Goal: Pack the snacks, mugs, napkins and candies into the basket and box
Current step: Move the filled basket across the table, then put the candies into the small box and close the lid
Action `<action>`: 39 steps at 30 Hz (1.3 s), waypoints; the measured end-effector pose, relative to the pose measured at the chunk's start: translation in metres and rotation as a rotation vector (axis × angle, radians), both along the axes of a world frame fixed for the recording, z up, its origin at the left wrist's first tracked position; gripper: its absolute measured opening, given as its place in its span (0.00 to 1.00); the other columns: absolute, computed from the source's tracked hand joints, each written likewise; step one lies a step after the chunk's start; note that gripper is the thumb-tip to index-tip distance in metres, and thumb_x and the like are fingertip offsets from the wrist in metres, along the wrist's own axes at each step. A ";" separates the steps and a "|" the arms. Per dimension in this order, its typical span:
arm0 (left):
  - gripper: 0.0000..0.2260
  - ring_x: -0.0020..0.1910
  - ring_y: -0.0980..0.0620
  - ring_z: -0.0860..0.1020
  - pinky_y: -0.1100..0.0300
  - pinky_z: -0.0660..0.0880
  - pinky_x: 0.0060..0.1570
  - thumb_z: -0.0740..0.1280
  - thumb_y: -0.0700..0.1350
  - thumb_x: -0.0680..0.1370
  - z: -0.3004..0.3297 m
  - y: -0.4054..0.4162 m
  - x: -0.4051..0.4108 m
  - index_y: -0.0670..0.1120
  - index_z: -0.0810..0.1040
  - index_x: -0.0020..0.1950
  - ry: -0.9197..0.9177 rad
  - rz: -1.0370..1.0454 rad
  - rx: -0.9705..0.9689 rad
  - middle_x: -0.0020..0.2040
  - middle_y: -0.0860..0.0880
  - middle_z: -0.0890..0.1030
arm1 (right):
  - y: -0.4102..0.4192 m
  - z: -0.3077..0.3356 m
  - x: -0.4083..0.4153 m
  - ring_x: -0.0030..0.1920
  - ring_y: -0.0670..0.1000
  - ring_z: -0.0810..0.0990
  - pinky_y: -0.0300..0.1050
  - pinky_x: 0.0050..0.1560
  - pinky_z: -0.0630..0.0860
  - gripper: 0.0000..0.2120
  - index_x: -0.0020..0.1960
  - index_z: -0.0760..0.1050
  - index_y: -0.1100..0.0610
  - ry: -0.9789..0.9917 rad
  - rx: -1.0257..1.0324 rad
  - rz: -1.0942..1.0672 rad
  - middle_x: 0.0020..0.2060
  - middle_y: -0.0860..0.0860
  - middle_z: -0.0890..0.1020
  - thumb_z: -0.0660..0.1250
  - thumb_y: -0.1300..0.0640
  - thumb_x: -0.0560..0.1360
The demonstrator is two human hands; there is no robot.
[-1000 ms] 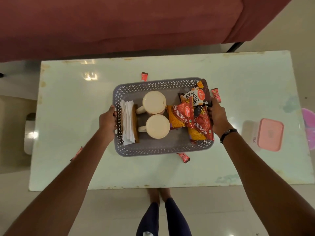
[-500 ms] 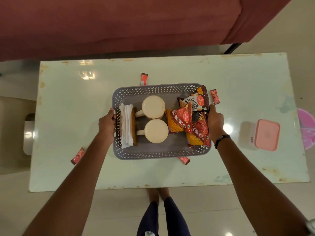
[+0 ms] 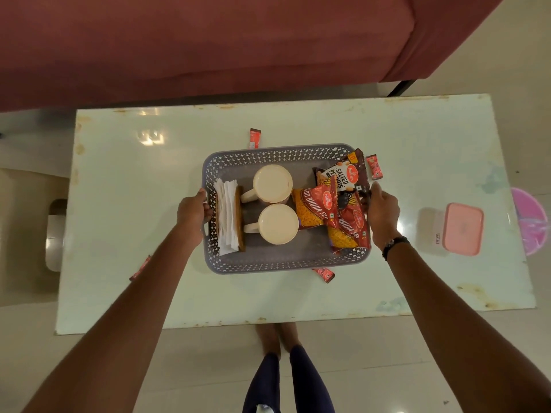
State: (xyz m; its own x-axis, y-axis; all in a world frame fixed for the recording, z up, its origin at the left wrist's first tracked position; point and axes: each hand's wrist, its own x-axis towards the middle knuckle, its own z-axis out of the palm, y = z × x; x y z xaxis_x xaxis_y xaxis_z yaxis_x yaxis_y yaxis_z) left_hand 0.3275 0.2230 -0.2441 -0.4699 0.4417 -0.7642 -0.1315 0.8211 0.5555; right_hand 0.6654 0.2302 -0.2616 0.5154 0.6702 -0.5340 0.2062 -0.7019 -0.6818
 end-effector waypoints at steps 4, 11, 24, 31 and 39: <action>0.09 0.40 0.51 0.72 0.47 0.73 0.42 0.61 0.48 0.76 0.002 -0.035 0.011 0.42 0.72 0.44 0.386 -0.088 0.184 0.39 0.49 0.73 | -0.026 0.014 0.002 0.47 0.49 0.78 0.39 0.44 0.73 0.15 0.56 0.76 0.60 -0.049 0.131 -0.136 0.48 0.53 0.81 0.55 0.53 0.80; 0.07 0.51 0.47 0.73 0.55 0.72 0.50 0.62 0.40 0.77 0.041 -0.118 0.077 0.40 0.73 0.53 0.542 -0.299 0.572 0.50 0.45 0.76 | -0.117 0.025 -0.004 0.48 0.51 0.78 0.56 0.59 0.75 0.12 0.52 0.76 0.59 -0.061 0.109 -0.349 0.46 0.52 0.80 0.57 0.55 0.78; 0.04 0.49 0.57 0.77 0.69 0.75 0.45 0.61 0.44 0.80 0.059 -0.125 0.249 0.48 0.72 0.54 0.156 -0.597 0.603 0.51 0.51 0.79 | -0.139 0.038 0.049 0.55 0.49 0.74 0.38 0.53 0.71 0.09 0.56 0.74 0.58 -0.264 0.296 0.020 0.55 0.50 0.76 0.58 0.62 0.79; 0.10 0.54 0.54 0.77 0.60 0.74 0.55 0.61 0.39 0.78 0.036 -0.096 0.341 0.46 0.70 0.59 -0.220 -0.726 0.432 0.58 0.50 0.79 | -0.106 0.007 0.140 0.72 0.62 0.61 0.52 0.71 0.60 0.28 0.69 0.63 0.64 -0.581 0.181 0.170 0.72 0.62 0.63 0.67 0.55 0.74; 0.09 0.60 0.50 0.75 0.59 0.73 0.56 0.61 0.41 0.79 0.004 -0.077 0.403 0.48 0.71 0.59 -0.395 -0.466 0.203 0.59 0.50 0.78 | -0.067 -0.012 0.181 0.71 0.61 0.63 0.56 0.66 0.70 0.43 0.75 0.54 0.60 -0.542 0.024 0.281 0.74 0.59 0.59 0.73 0.50 0.68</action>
